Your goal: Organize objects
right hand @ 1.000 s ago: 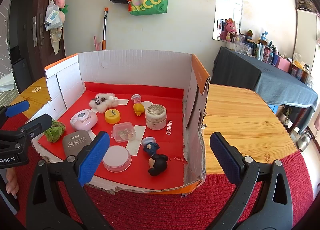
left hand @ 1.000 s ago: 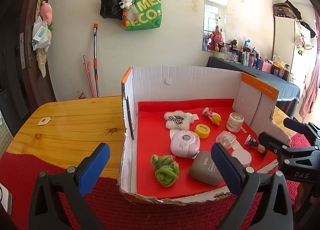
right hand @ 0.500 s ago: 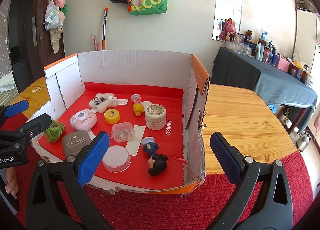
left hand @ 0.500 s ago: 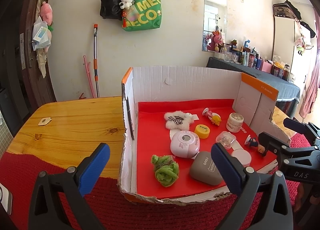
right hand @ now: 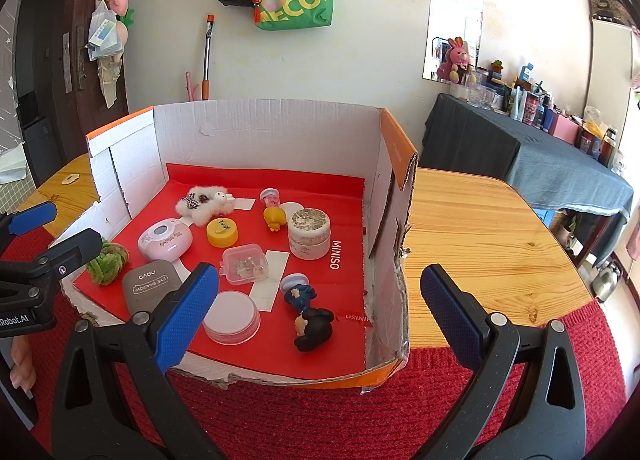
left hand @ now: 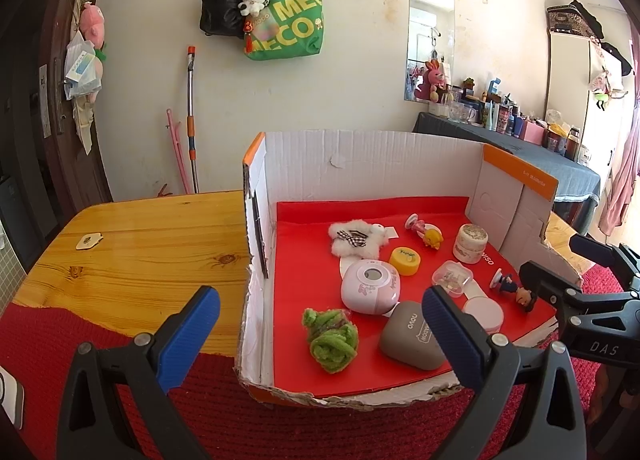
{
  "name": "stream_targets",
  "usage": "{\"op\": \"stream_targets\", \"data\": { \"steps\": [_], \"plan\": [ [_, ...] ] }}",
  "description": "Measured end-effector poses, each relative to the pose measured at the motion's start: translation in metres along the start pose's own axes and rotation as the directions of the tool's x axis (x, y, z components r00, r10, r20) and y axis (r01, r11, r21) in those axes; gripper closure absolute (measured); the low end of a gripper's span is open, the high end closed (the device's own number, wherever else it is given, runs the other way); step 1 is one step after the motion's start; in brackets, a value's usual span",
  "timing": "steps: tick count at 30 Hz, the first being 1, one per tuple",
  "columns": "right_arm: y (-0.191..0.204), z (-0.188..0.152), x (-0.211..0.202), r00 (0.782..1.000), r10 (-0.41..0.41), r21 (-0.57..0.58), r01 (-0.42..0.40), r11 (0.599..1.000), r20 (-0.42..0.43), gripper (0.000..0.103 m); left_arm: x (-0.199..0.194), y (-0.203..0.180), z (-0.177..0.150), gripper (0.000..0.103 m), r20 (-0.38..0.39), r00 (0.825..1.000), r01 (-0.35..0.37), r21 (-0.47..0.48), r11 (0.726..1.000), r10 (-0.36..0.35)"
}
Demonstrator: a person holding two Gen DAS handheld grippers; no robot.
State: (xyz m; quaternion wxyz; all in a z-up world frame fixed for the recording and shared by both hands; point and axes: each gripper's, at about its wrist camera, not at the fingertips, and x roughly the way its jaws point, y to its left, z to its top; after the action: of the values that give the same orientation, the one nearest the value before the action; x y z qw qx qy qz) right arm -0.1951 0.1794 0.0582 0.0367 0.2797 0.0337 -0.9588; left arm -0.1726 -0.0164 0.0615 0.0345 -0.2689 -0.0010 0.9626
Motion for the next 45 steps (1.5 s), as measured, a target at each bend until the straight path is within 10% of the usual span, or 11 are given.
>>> {"op": "stream_targets", "data": {
  "steps": [17, 38, 45],
  "plan": [
    [-0.005, 0.007, -0.038, 1.000, 0.005, 0.007, -0.005, 1.000, -0.004, 0.000, -0.029, -0.002, 0.003, 0.000, -0.031, 0.999, 0.032, -0.024, 0.999, -0.032],
    [-0.009, -0.070, -0.026, 0.934, 0.014, 0.074, 0.014, 0.997, -0.357, 0.000, -0.021, -0.018, -0.072, 0.000, -0.365, 0.931, -0.026, -0.021, 0.999, 0.017],
    [-0.007, -0.073, -0.028, 0.934, -0.013, 0.060, 0.036, 0.998, -0.356, 0.000, -0.020, -0.018, -0.073, 0.000, -0.357, 0.933, -0.064, -0.026, 0.998, 0.051]
  ]
}}
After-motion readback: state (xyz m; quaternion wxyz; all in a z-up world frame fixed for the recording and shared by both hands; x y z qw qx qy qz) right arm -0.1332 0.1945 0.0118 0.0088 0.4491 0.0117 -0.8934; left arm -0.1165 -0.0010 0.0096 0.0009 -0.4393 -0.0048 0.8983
